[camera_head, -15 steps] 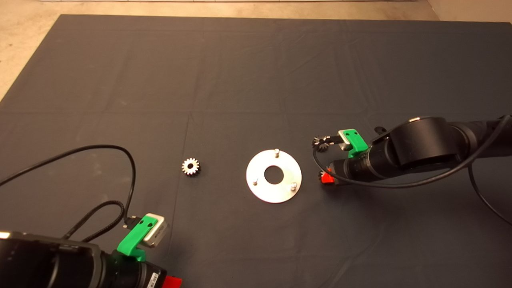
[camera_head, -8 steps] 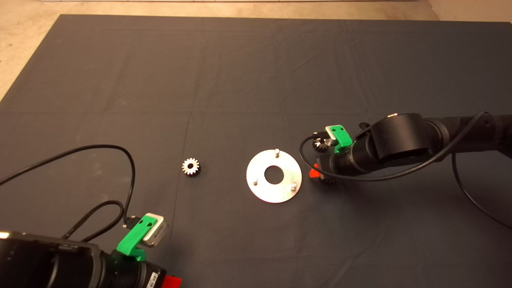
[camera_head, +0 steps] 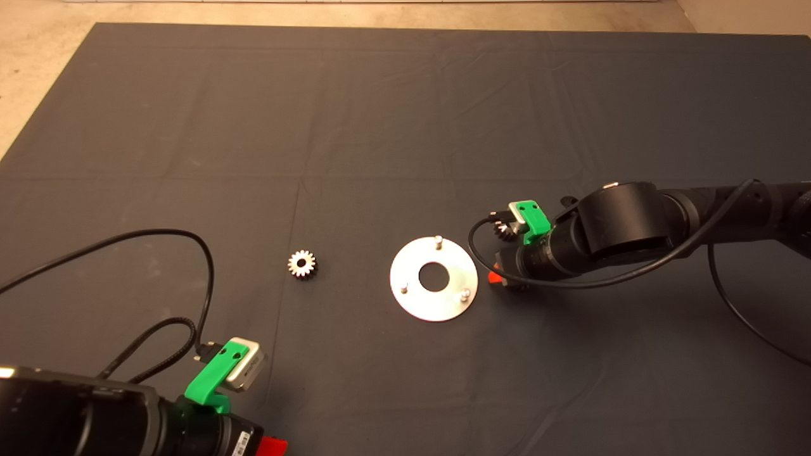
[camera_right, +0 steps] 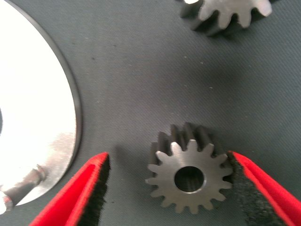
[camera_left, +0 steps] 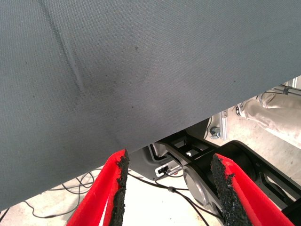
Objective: Install three planetary gears onto the carrier pins
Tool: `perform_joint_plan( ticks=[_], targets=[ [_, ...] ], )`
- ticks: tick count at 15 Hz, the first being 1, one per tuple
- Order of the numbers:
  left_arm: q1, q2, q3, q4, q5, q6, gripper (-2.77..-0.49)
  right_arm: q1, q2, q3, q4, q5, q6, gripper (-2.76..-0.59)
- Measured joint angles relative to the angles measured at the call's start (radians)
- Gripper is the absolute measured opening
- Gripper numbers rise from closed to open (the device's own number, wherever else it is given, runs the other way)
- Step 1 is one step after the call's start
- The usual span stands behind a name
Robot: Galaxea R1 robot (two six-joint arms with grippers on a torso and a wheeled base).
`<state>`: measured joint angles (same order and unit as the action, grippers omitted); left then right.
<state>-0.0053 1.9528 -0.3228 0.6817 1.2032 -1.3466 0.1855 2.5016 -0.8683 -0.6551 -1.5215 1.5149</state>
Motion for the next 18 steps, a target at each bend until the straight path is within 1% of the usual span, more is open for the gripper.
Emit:
perform_joint_plan(
  ticks=[1, 3, 6, 7, 9, 10, 11, 14, 16, 18],
  targets=[
    [0.000, 0.000, 0.000, 0.000, 0.000, 0.000, -2.08, 0.000, -0.002, 0.000, 0.000, 0.000, 0.000, -1.65],
    [0.000, -0.001, 0.000, 0.000, 0.000, 0.000, -2.08, 0.000, -0.003, 0.000, 0.000, -0.004, 0.000, -1.80],
    [0.000, -0.022, 0.000, 0.001, 0.000, 0.000, -2.08, 0.000, -0.003, 0.006, 0.000, -0.008, 0.000, -1.80],
    [0.000, -0.029, 0.000, 0.001, 0.000, 0.000, -2.08, 0.000, -0.004, 0.015, 0.000, -0.013, 0.000, -1.85],
    [0.000, -0.040, 0.000, 0.001, -0.001, 0.000, -2.08, 0.000, -0.006, 0.036, 0.000, -0.017, 0.000, -1.92],
    [0.000, -0.044, 0.000, 0.001, -0.001, 0.000, -2.08, 0.000, -0.006, 0.037, 0.000, -0.017, 0.000, -1.92],
    [0.000, -0.047, 0.000, 0.001, -0.001, 0.000, -2.08, 0.000, -0.006, 0.037, 0.000, -0.019, 0.000, -2.02],
    [0.000, -0.048, 0.000, 0.001, -0.001, 0.000, -2.08, 0.000, -0.007, 0.044, 0.000, -0.020, 0.000, -2.08],
    [0.000, -0.048, 0.000, 0.001, -0.001, 0.000, -2.08, 0.000, -0.008, 0.051, 0.000, -0.019, 0.000, -2.19],
    [0.000, -0.048, 0.000, 0.001, -0.001, 0.000, -2.08, 0.000, -0.009, 0.058, 0.000, -0.019, 0.000, -2.21]
  ],
)
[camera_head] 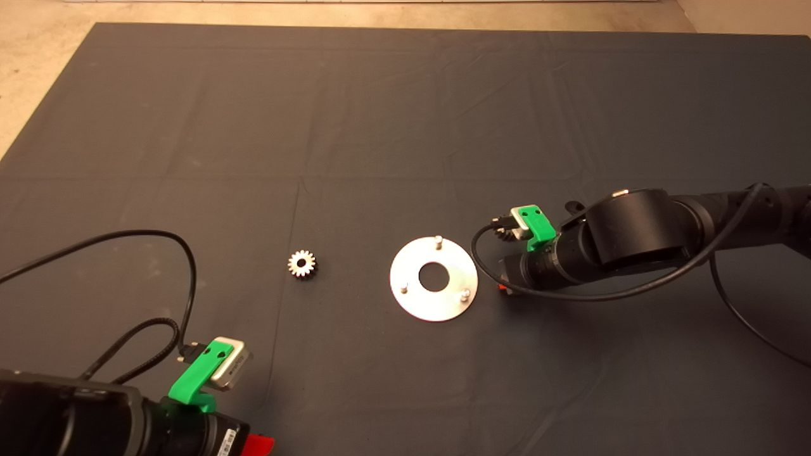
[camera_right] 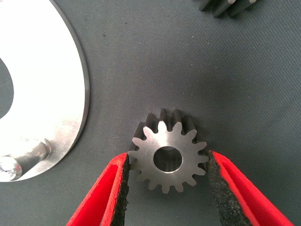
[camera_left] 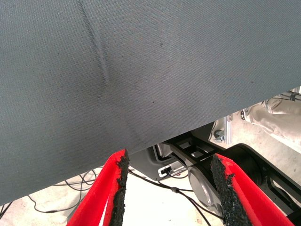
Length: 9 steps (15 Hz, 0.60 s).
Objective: Install three planetary gears onto the carrier pins
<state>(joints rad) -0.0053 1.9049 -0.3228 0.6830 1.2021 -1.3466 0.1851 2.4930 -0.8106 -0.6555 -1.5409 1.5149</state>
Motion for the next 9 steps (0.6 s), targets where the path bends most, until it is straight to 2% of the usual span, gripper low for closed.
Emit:
perform_joint_plan(
  ticks=[6, 9],
  targets=[
    [0.000, -0.041, 0.000, 0.001, -0.005, 0.000, -2.08, -0.004, -0.003, 0.009, -0.003, 0.000, 0.000, -2.21],
    [0.000, -0.041, 0.000, 0.002, -0.005, 0.000, -2.08, -0.005, -0.004, 0.009, -0.006, 0.001, 0.000, -2.21]
  ],
)
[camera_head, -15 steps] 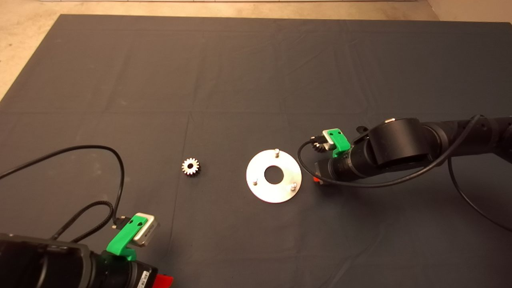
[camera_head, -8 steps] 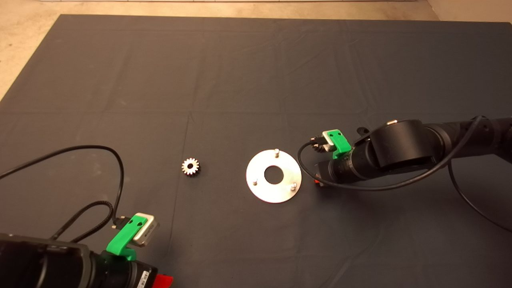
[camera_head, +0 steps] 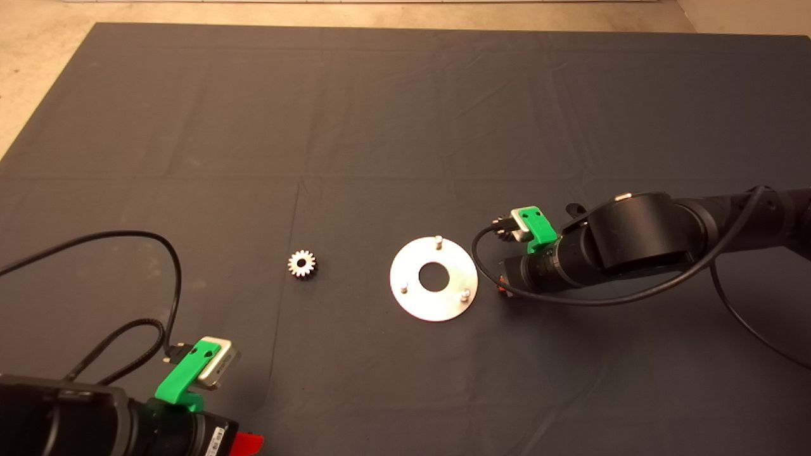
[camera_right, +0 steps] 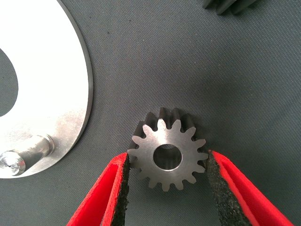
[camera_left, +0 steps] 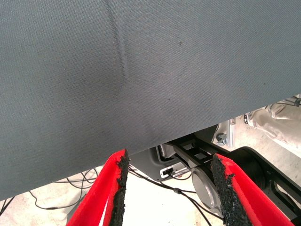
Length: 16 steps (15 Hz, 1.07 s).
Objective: Install three planetary gears onto the carrier pins
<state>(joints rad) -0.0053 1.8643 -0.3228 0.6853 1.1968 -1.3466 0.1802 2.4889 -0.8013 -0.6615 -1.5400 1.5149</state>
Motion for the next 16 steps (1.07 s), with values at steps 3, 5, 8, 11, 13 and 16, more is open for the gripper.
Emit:
perform_joint_plan(
  ticks=[3, 5, 8, 11, 13, 16],
  targets=[
    [0.000, 0.000, 0.000, 0.001, 0.000, 0.000, -2.08, 0.000, -0.001, 0.000, 0.000, 0.002, 0.000, -2.20],
    [0.000, 0.000, 0.000, 0.003, 0.000, 0.000, -2.08, 0.000, -0.001, 0.000, 0.000, 0.002, 0.000, -2.20],
    [0.000, 0.000, 0.000, 0.004, 0.000, 0.000, -2.08, -0.006, -0.001, 0.001, 0.000, 0.005, 0.000, -2.03],
    [0.000, 0.000, 0.000, 0.004, 0.000, 0.000, -2.08, -0.011, -0.001, 0.001, 0.000, 0.006, 0.000, -2.03],
    [0.000, 0.000, 0.000, 0.004, 0.000, 0.000, -2.08, -0.018, -0.001, 0.001, 0.000, 0.006, 0.000, -2.03],
    [0.000, 0.000, 0.000, 0.004, 0.000, 0.000, -2.08, -0.023, -0.001, 0.001, -0.001, 0.006, -0.008, -2.03]
  ],
)
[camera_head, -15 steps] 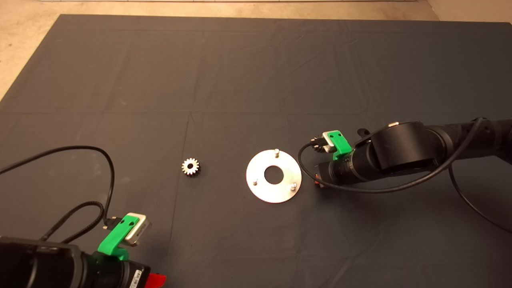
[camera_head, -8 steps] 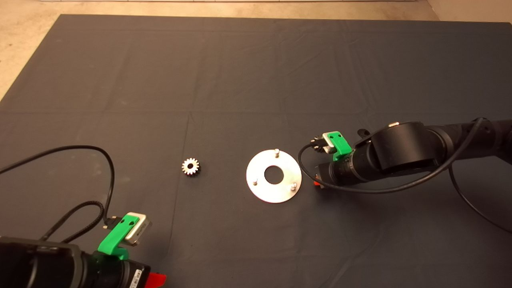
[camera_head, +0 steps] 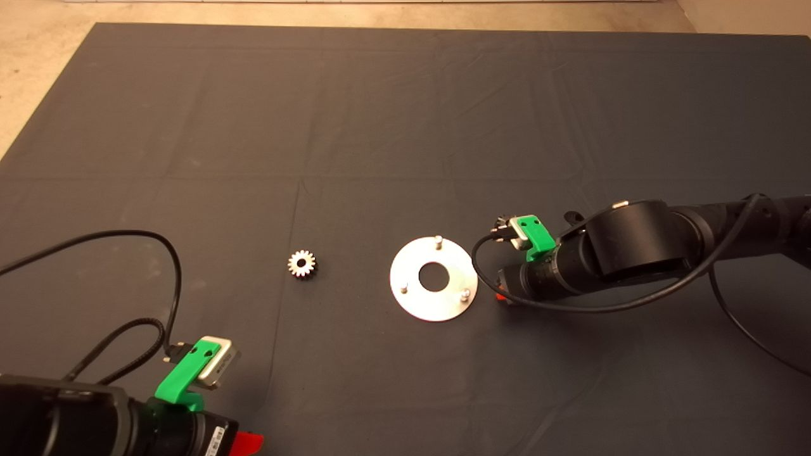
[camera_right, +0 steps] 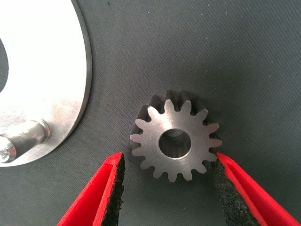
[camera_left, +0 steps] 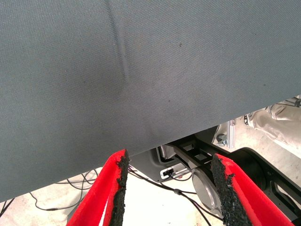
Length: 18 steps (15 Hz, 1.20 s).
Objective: Install three planetary gears onto the carrier pins
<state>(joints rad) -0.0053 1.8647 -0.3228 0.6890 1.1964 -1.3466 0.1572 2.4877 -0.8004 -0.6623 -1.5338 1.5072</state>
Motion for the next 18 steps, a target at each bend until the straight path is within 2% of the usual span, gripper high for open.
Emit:
perform_joint_plan(
  ticks=[6, 9, 13, 15, 18],
  targets=[
    [0.000, 0.000, 0.000, 0.000, -0.001, 0.000, -2.08, 0.000, 0.000, -0.014, -0.010, 0.000, -0.044, -2.02],
    [0.000, 0.000, 0.000, 0.000, -0.009, 0.000, -2.08, -0.001, 0.000, -0.026, -0.013, 0.002, -0.058, -2.02],
    [0.000, 0.000, 0.000, 0.000, -0.019, 0.000, -2.08, -0.005, 0.000, -0.029, -0.020, 0.005, -0.063, -2.07],
    [0.000, 0.000, 0.000, 0.000, -0.019, 0.000, -2.08, -0.005, 0.000, -0.029, -0.022, 0.010, -0.063, -2.19],
    [0.000, 0.000, 0.000, 0.000, -0.019, 0.000, -2.08, -0.005, 0.000, -0.029, -0.022, 0.010, -0.063, -2.23]
  ],
)
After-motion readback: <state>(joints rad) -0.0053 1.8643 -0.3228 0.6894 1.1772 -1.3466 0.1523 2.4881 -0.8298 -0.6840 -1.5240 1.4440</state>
